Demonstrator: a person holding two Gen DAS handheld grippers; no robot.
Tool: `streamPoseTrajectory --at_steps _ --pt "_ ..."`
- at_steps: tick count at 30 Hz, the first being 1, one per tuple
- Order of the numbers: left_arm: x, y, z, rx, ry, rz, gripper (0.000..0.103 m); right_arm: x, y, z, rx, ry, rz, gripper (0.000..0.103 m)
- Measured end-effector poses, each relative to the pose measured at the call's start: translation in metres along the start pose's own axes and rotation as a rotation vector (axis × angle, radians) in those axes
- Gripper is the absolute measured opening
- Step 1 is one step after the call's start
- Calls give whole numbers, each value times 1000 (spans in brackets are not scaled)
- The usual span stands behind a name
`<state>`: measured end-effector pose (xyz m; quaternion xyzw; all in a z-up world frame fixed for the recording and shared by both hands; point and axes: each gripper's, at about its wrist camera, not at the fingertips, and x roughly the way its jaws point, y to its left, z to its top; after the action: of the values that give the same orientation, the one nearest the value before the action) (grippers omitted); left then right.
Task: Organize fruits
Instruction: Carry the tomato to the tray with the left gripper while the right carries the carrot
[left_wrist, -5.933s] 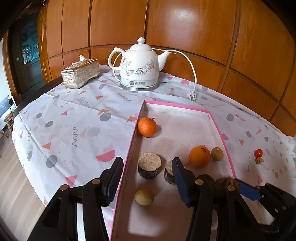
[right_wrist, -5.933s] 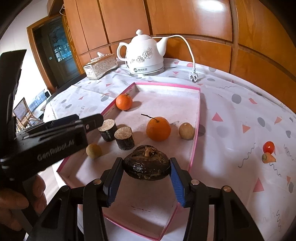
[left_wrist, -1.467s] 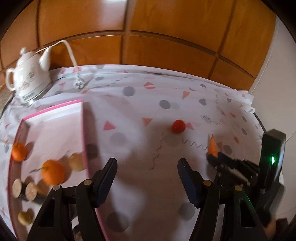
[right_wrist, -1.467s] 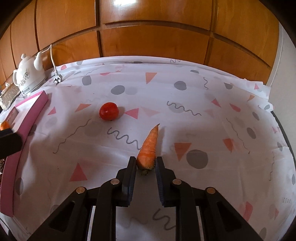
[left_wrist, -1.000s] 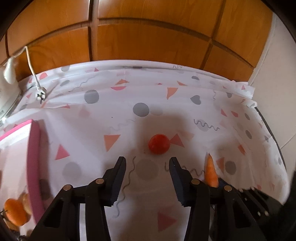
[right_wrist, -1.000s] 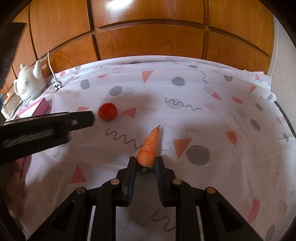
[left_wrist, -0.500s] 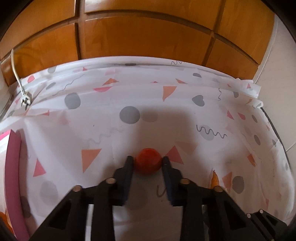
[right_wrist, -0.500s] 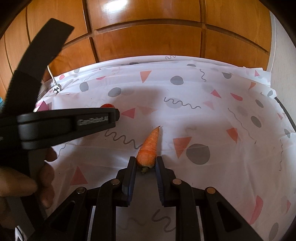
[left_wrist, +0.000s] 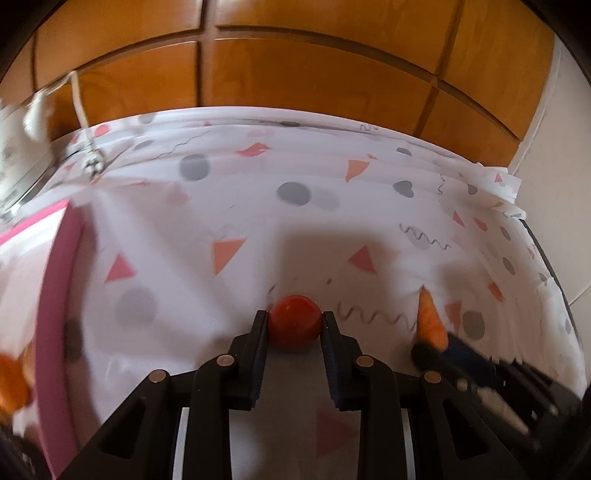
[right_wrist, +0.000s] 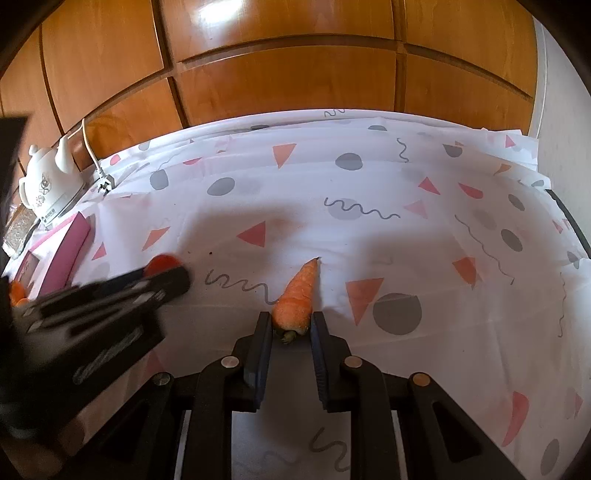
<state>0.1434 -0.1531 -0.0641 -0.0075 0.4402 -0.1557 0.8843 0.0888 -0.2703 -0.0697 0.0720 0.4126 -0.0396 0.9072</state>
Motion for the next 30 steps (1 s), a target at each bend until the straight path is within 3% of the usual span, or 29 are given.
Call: streamPoseTrajectory --at_steps 12,30 --pt "-9 0 -14 14 -22 54 28 2 4 -1 -37 2 -14 21" --pt "-72 19 -31 -4 -100 27 27 -17 25 -16 -58 4 38 21"
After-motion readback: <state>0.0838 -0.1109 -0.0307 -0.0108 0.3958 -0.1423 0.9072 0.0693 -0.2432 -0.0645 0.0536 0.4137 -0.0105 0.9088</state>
